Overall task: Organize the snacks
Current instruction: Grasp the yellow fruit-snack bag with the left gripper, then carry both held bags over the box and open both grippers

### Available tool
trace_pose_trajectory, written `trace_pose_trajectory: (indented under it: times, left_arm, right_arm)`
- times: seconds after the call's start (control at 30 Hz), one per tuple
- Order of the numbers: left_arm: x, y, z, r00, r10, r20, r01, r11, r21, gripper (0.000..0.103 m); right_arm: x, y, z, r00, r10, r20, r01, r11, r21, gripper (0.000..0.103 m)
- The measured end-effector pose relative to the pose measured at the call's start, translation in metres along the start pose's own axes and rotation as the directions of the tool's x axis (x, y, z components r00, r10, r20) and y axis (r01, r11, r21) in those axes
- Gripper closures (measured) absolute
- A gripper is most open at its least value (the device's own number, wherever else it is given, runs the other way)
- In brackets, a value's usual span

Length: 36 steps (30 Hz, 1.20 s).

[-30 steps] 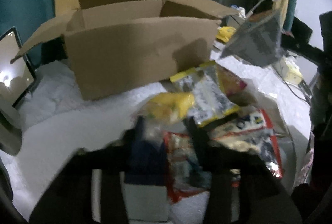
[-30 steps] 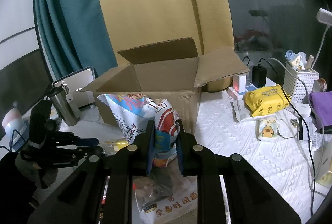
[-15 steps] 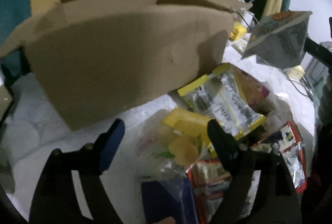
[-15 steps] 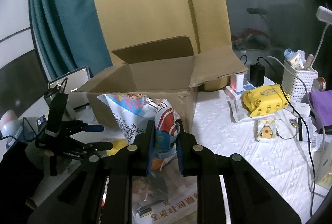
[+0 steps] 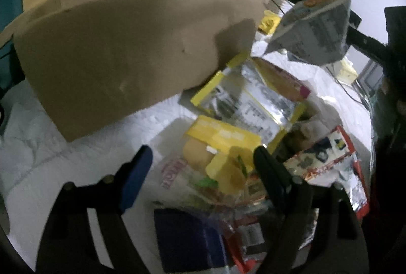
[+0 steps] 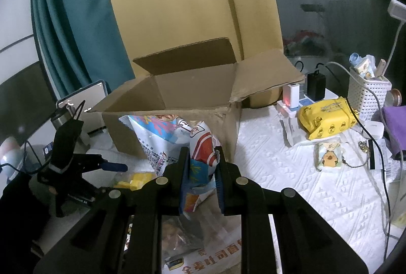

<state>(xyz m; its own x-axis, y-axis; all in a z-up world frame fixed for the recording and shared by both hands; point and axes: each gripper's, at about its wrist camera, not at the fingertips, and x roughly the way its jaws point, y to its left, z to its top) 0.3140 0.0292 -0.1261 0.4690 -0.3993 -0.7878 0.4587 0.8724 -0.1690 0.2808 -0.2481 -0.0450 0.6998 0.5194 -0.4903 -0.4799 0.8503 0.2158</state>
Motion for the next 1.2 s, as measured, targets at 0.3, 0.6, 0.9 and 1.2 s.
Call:
trace_pose_trajectory:
  times: [0.3, 0.6, 0.9, 1.2]
  left_arm:
    - [0.003, -0.023, -0.005, 0.999, 0.022, -0.048, -0.019, 0.998, 0.051, 0.02]
    - [0.003, -0.044, -0.012, 0.996, 0.09, 0.001, -0.09, 0.995, 0.03, 0.045]
    - [-0.03, -0.05, -0.02, 0.99, 0.107, 0.096, -0.105, 0.994, -0.021, 0.046]
    - [-0.087, -0.046, -0.008, 0.954, 0.173, 0.243, -0.163, 0.985, -0.061, 0.046]
  right_arm:
    - [-0.014, -0.003, -0.002, 1.0, -0.005, 0.016, 0.005, 1.0, 0.013, 0.083]
    - [-0.025, -0.002, -0.002, 0.999, -0.002, 0.033, 0.002, 1.0, 0.003, 0.083]
    - [-0.032, 0.001, 0.006, 0.998, 0.005, 0.06, -0.004, 1.0, -0.013, 0.083]
    - [-0.029, 0.016, 0.026, 0.996, 0.028, 0.09, -0.023, 0.998, -0.065, 0.083]
